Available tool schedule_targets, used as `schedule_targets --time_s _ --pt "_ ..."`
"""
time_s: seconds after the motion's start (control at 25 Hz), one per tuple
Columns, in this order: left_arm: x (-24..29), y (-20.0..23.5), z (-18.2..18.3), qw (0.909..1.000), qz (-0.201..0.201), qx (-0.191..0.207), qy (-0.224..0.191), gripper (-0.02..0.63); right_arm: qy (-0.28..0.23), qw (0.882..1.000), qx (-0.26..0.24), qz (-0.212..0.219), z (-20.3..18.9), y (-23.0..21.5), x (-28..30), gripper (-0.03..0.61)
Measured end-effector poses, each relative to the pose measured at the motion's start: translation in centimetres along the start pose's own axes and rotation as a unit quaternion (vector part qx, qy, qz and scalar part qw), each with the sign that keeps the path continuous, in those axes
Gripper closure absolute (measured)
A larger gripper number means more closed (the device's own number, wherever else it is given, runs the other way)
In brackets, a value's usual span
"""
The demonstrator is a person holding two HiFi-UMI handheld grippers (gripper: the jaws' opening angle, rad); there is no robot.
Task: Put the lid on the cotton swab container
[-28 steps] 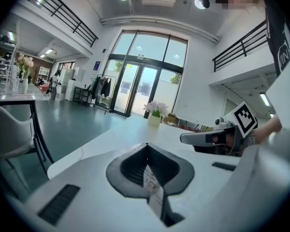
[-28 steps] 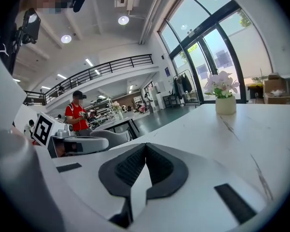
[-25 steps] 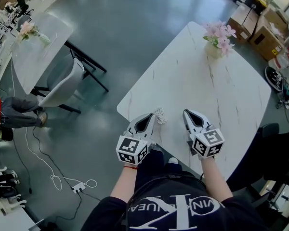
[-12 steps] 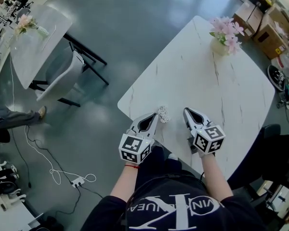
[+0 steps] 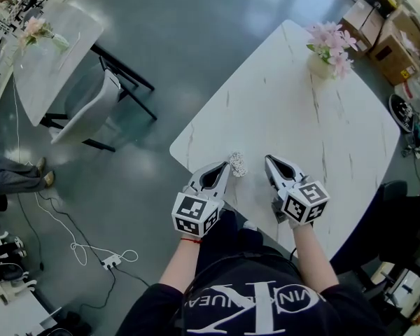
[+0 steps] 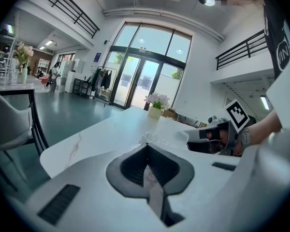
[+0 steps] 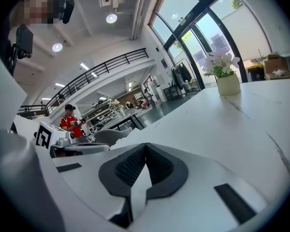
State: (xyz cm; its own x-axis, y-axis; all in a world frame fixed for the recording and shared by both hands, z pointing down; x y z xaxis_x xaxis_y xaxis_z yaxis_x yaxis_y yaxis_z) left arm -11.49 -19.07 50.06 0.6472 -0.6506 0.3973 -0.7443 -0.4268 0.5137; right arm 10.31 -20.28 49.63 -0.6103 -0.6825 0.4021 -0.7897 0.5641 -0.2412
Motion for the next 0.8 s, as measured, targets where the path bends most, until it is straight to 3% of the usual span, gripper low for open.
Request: schedule_targets --time_s 0.8 --pt "-0.4 -0.1 0.0 1.0000 0.004 -0.002 -0.007 0.609 -0.003 0.996 -0.074 0.049 2.0 3.0 0.7 0.575"
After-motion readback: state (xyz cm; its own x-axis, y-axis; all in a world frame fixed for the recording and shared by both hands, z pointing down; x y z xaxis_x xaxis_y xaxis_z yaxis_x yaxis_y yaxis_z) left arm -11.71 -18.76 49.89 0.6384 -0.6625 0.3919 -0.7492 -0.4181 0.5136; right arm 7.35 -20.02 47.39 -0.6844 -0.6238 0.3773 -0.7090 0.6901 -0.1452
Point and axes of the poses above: the fingertips, and each gripper's own axes: x forward along the fingers, y to its left, z out of its top, the point moved 9 cm from there along -x, backward along the fingers, and after that the axes turned 13 degrees about -x, right-handed, at the moved point
